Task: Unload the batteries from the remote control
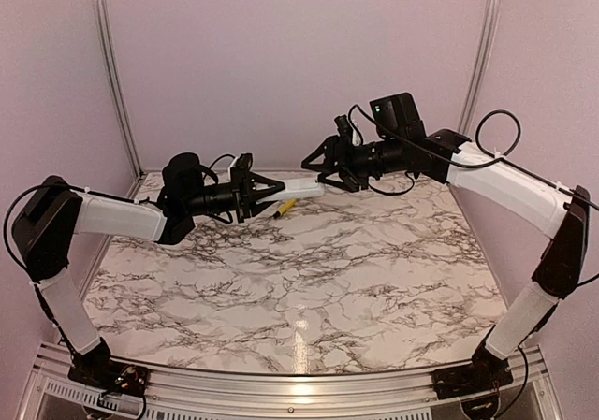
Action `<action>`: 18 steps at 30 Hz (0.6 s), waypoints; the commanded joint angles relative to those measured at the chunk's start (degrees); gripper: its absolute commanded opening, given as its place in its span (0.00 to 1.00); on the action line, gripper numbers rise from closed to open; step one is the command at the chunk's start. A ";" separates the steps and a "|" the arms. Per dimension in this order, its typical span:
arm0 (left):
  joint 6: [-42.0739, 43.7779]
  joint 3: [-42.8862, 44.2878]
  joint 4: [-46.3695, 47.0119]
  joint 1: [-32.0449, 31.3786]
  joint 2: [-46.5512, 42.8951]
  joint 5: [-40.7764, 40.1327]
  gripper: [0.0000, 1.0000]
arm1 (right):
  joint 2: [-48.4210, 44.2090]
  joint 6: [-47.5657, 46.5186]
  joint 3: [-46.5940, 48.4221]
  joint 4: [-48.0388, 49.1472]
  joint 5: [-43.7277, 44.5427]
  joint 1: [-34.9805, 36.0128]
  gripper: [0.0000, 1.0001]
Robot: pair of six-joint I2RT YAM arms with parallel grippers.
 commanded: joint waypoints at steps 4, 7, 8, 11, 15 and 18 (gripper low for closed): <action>0.19 1.60 3.76 -0.31 0.02 1.40 0.00 | -0.37 0.87 -2.14 -0.04 0.47 -0.57 0.57; 0.14 1.43 3.97 -0.36 -0.21 1.40 0.00 | -0.39 1.13 -2.51 -0.13 0.49 -0.57 0.55; 0.14 1.44 4.07 -0.32 -0.21 1.41 0.00 | -0.40 1.15 -2.64 -0.17 0.46 -0.57 0.54; 0.06 1.48 4.35 -0.31 -0.17 1.41 0.00 | -0.56 1.24 -2.87 -0.13 0.29 -0.57 0.51; 0.20 1.36 4.36 -0.31 -0.27 1.55 0.00 | -0.66 1.27 -2.76 0.05 0.14 -0.57 0.49; 0.67 1.26 3.99 -0.31 -0.36 1.72 0.00 | -0.88 1.33 -2.79 -0.01 0.09 -0.58 0.47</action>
